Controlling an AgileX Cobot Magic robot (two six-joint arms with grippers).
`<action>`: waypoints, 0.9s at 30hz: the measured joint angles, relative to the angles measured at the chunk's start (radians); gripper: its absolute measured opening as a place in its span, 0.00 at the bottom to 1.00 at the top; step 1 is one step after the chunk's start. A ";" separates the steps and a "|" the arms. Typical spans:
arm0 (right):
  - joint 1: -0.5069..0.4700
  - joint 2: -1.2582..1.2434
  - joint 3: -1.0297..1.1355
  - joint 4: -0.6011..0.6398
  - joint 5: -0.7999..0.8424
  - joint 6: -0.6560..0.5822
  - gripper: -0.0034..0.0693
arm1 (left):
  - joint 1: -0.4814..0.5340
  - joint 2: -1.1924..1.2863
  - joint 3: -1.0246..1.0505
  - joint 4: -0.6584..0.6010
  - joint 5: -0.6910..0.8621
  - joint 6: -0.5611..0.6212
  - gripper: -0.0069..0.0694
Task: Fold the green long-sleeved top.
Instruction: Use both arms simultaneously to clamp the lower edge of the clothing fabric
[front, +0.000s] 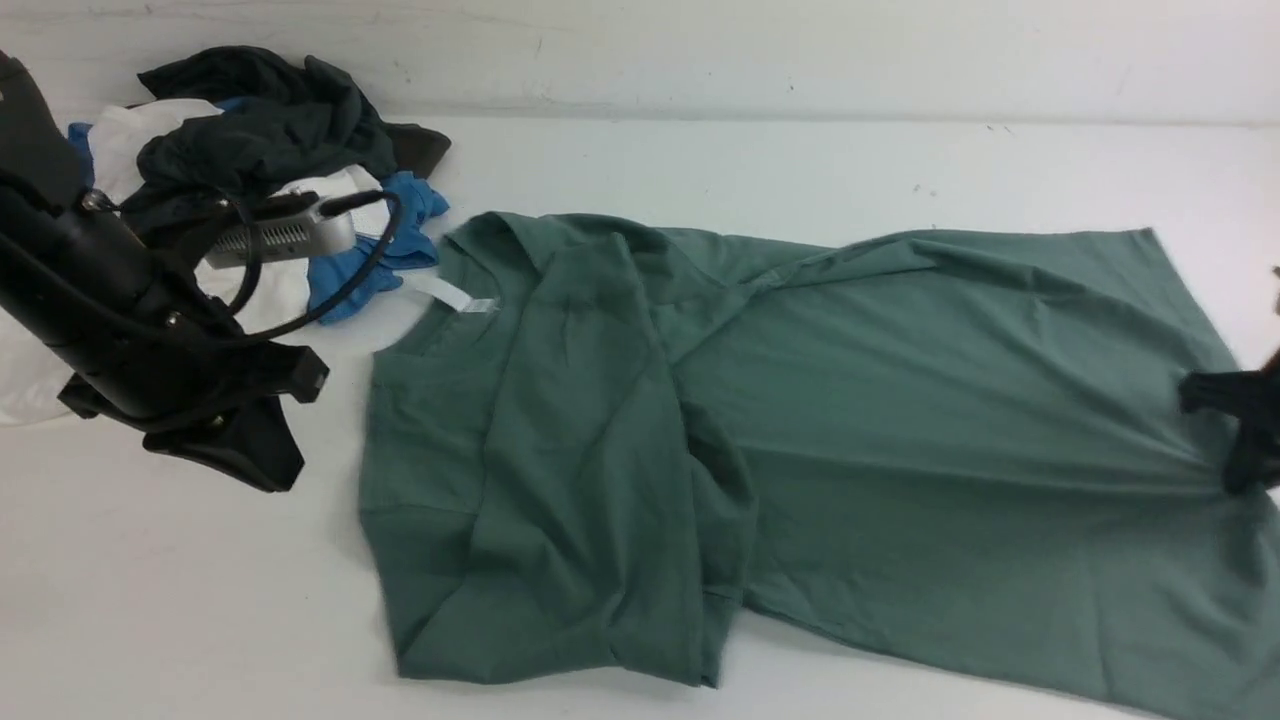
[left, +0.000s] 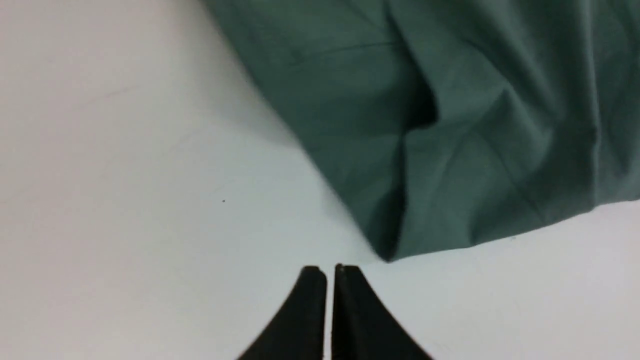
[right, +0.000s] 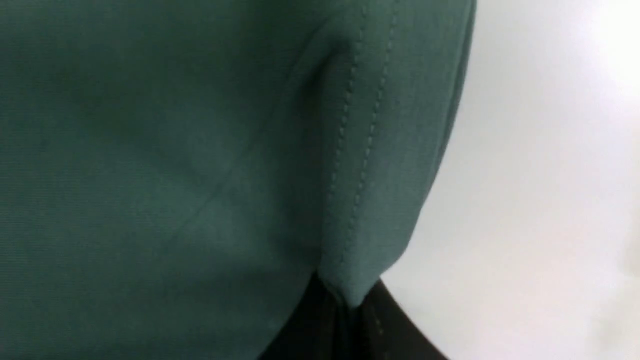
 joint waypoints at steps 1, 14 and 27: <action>-0.030 -0.025 0.000 -0.040 0.009 0.009 0.07 | 0.006 -0.018 0.000 0.002 0.001 0.000 0.10; -0.078 -0.343 -0.038 0.038 0.070 0.030 0.06 | 0.064 -0.103 0.000 0.013 0.009 0.024 0.10; 0.491 -0.354 -0.256 0.416 0.119 0.106 0.06 | 0.064 -0.103 0.001 0.010 0.015 0.034 0.10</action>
